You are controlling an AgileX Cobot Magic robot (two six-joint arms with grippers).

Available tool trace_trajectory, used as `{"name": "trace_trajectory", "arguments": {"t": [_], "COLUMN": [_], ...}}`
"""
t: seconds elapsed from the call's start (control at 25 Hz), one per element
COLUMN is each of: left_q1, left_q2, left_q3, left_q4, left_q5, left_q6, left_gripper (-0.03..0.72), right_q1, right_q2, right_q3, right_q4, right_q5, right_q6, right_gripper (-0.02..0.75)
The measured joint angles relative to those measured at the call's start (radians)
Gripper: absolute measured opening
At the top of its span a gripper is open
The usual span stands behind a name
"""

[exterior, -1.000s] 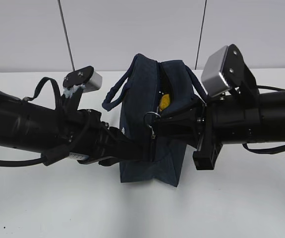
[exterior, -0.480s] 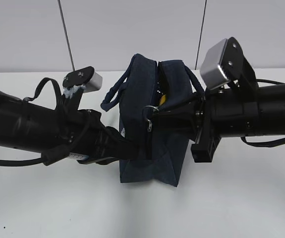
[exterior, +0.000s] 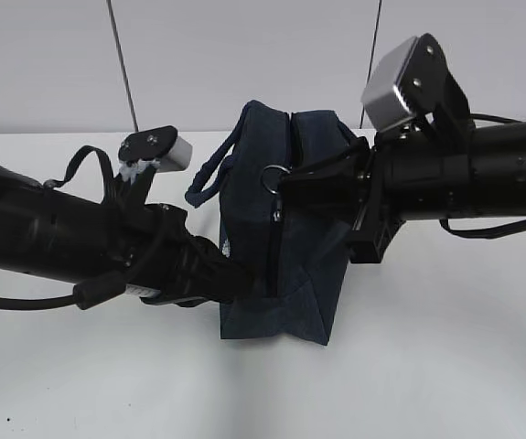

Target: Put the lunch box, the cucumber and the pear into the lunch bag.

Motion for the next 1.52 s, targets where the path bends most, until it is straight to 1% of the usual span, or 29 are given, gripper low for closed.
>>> {"name": "trace_trajectory", "arguments": {"t": [0.36, 0.76, 1.16, 1.52], "left_q1": [0.0, 0.0, 0.0, 0.0], "left_q2": [0.0, 0.0, 0.0, 0.0], "left_q3": [-0.003, -0.003, -0.003, -0.002], "left_q4": [0.056, 0.094, 0.096, 0.108], "left_q5": [0.002, 0.009, 0.007, 0.011], "left_q6": [0.0, 0.0, 0.0, 0.0], "left_gripper": [-0.016, -0.018, -0.018, -0.02], "right_q1": [0.0, 0.0, -0.066, -0.125], "right_q2": [0.0, 0.082, 0.168, 0.305], "right_q3": [-0.047, -0.136, -0.236, -0.38], "right_q4": [0.0, 0.0, -0.001, 0.006], "right_q5": [-0.086, -0.117, -0.119, -0.125], "right_q6": [0.002, 0.004, 0.023, 0.026], "right_gripper": [0.006, 0.006, 0.006, 0.006]}}
